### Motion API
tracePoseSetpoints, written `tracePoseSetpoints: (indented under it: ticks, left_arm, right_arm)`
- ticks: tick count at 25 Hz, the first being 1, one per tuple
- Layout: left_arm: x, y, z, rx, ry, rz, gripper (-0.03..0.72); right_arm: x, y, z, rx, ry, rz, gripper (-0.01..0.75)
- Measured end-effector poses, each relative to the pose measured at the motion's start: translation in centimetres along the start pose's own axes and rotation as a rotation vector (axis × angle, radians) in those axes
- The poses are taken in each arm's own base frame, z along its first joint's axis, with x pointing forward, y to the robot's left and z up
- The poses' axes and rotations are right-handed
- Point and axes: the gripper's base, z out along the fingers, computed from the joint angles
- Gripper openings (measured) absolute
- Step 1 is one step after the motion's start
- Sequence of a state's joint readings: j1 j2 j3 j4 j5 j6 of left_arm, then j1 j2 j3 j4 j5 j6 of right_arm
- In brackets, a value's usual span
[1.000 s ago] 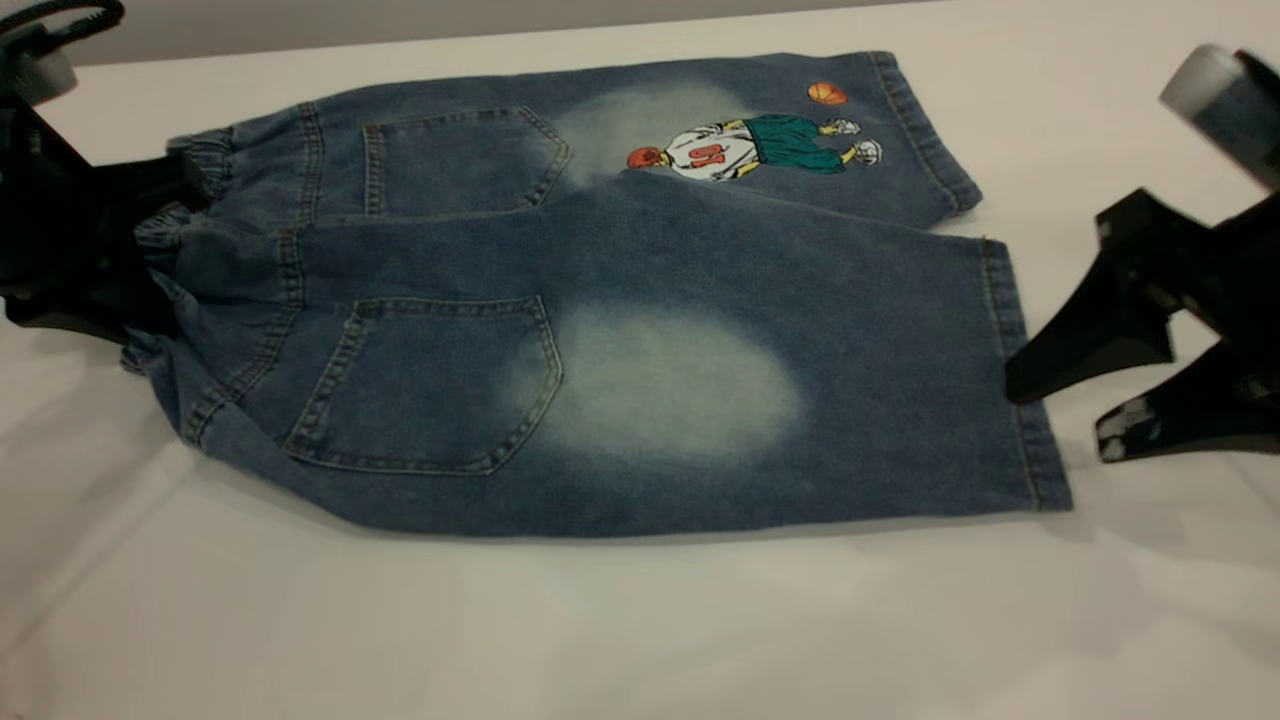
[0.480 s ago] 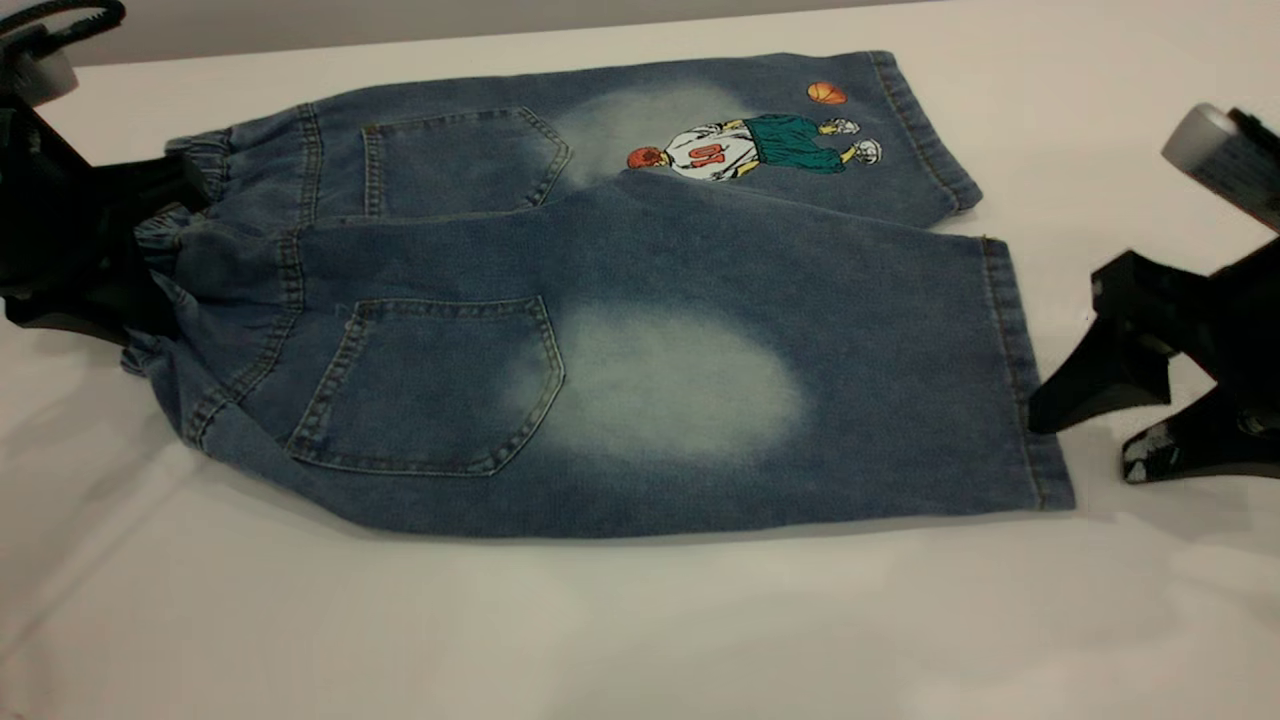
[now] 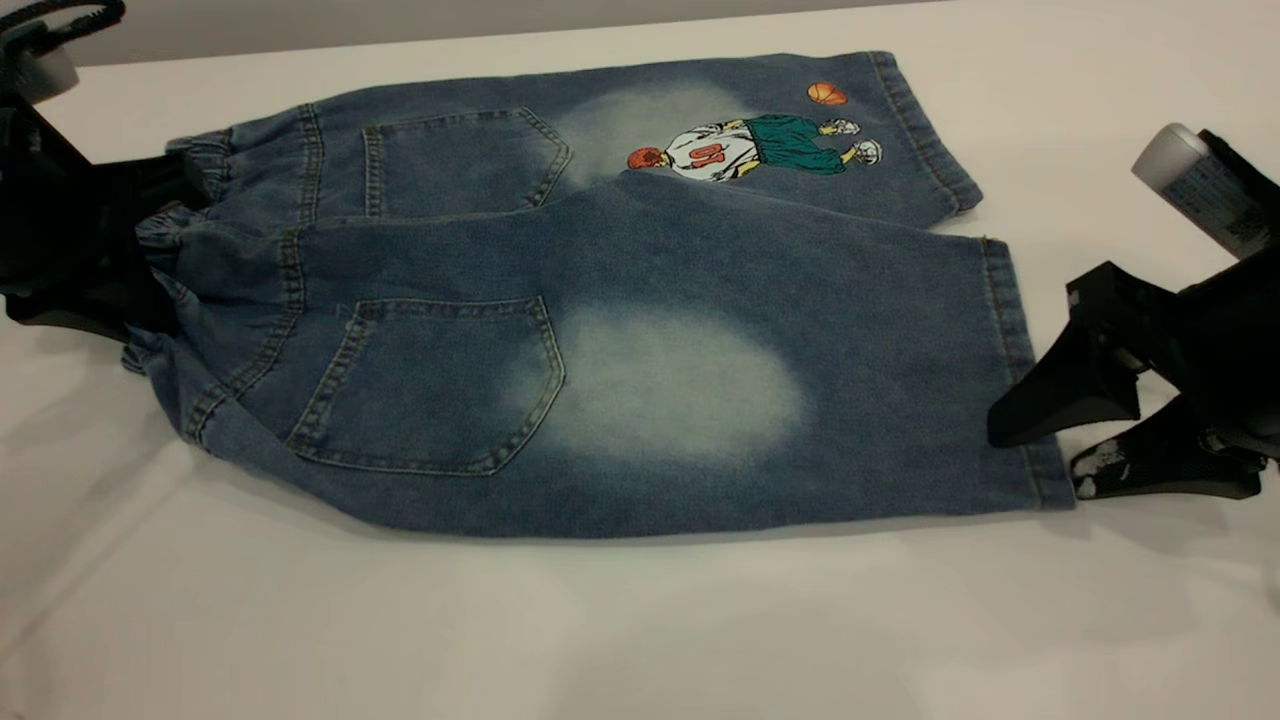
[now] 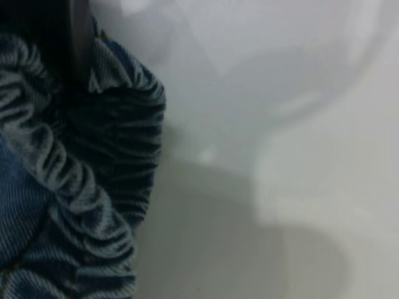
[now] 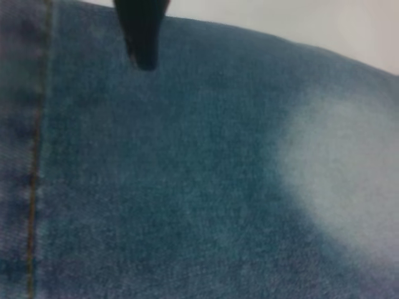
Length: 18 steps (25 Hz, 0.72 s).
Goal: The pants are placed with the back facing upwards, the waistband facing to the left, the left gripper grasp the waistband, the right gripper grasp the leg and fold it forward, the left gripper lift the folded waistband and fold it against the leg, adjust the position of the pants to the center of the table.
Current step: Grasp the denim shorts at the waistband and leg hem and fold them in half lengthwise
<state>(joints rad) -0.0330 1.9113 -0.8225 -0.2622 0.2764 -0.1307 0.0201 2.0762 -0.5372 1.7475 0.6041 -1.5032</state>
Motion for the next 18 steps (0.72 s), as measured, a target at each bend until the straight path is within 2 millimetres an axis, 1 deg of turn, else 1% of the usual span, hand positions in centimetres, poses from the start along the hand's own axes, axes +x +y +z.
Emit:
tracePoseSetpoints:
  ticks: [7,10,13,15,16,18]
  left_arm:
    - [-0.1,0.0,0.0,0.002,-0.011,0.000,0.087]
    - [0.0,0.0,0.0,0.001,-0.005,0.000,0.087]
    - [0.1,0.0,0.0,-0.001,0.006,0.014,0.087]
    - [0.1,0.0,0.0,-0.001,0.010,0.022,0.087]
    - [0.1,0.0,0.0,-0.002,0.014,0.022,0.087]
    - [0.2,0.0,0.0,-0.003,0.025,0.022,0.087]
  right_arm:
    - [-0.8,0.3,1.1,-0.096,0.019,-0.012,0.430]
    - [-0.7,0.3,1.7,-0.136,0.035,0.006,0.428]
    - [-0.7,0.2,1.8,-0.130,0.036,0.003,0.402]
    - [-0.7,0.1,1.8,-0.116,0.036,-0.004,0.346]
    - [-0.7,0.0,1.8,-0.107,0.035,-0.010,0.299]
    - [-0.7,-0.2,1.8,-0.089,0.036,-0.026,0.178]
